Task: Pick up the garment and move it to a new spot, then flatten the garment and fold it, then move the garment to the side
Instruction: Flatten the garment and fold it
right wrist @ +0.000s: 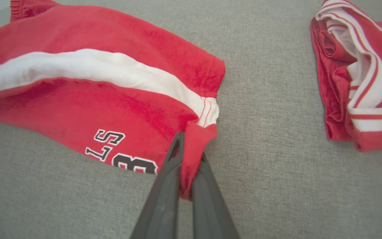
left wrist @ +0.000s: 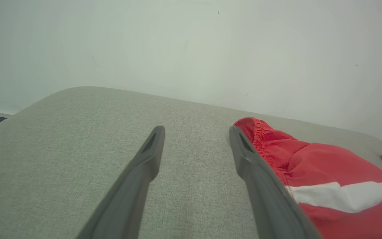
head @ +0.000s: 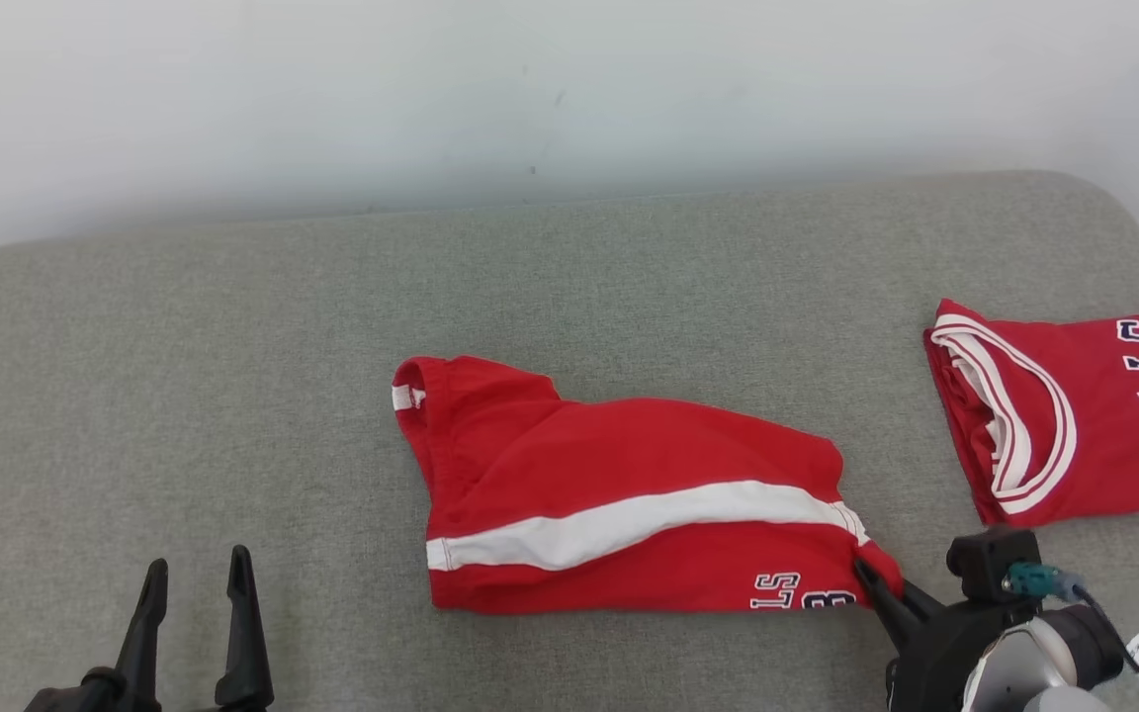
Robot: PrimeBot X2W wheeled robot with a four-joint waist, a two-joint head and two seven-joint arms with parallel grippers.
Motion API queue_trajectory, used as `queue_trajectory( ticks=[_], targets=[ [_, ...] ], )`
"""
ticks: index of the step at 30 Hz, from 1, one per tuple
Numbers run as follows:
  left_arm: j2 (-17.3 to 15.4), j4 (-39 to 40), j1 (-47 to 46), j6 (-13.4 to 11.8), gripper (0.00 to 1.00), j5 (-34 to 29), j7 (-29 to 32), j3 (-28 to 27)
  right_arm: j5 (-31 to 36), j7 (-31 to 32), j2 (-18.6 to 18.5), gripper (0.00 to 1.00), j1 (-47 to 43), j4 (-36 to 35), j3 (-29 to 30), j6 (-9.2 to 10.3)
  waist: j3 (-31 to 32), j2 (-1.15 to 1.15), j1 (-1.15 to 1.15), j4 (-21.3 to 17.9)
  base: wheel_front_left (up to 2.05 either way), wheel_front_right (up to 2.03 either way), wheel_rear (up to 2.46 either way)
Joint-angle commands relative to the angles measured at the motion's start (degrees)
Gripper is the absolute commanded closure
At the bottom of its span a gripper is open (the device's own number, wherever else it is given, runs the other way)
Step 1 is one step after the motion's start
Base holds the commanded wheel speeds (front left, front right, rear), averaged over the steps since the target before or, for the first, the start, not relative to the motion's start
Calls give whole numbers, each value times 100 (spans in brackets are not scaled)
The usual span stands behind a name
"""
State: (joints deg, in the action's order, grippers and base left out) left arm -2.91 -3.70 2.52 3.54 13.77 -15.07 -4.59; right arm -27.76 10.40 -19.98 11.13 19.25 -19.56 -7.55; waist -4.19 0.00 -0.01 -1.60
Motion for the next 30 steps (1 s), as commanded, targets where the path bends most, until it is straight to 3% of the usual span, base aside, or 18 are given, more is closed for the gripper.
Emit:
queue_trajectory(
  ticks=[1,2,10,19,23,30],
  targets=[
    [2,7,-16,5,0,-23,-10,-11,160,-50,46,96,-85,56,44,15,19,0,1,-40,0,0,0],
    [2,3,-8,11,0,-30,-10,0,267,-55,83,0,-121,131,91,15,30,0,1,-45,0,0,0],
    [2,-154,172,10,0,-44,-10,78,753,-341,317,0,-430,373,594,15,328,0,1,-22,0,0,0],
    [2,-198,404,-72,0,-3,-10,67,1249,-1639,679,0,-725,-440,1532,15,572,0,1,-105,0,0,0],
    [3,-185,473,-99,0,1,-10,62,1392,-2081,923,0,-773,-662,1681,15,637,0,1,-149,0,0,0],
    [2,-176,405,-87,0,-54,-10,71,1379,-2197,1263,0,-723,-604,1570,15,701,0,1,-185,0,0,0]
  ],
)
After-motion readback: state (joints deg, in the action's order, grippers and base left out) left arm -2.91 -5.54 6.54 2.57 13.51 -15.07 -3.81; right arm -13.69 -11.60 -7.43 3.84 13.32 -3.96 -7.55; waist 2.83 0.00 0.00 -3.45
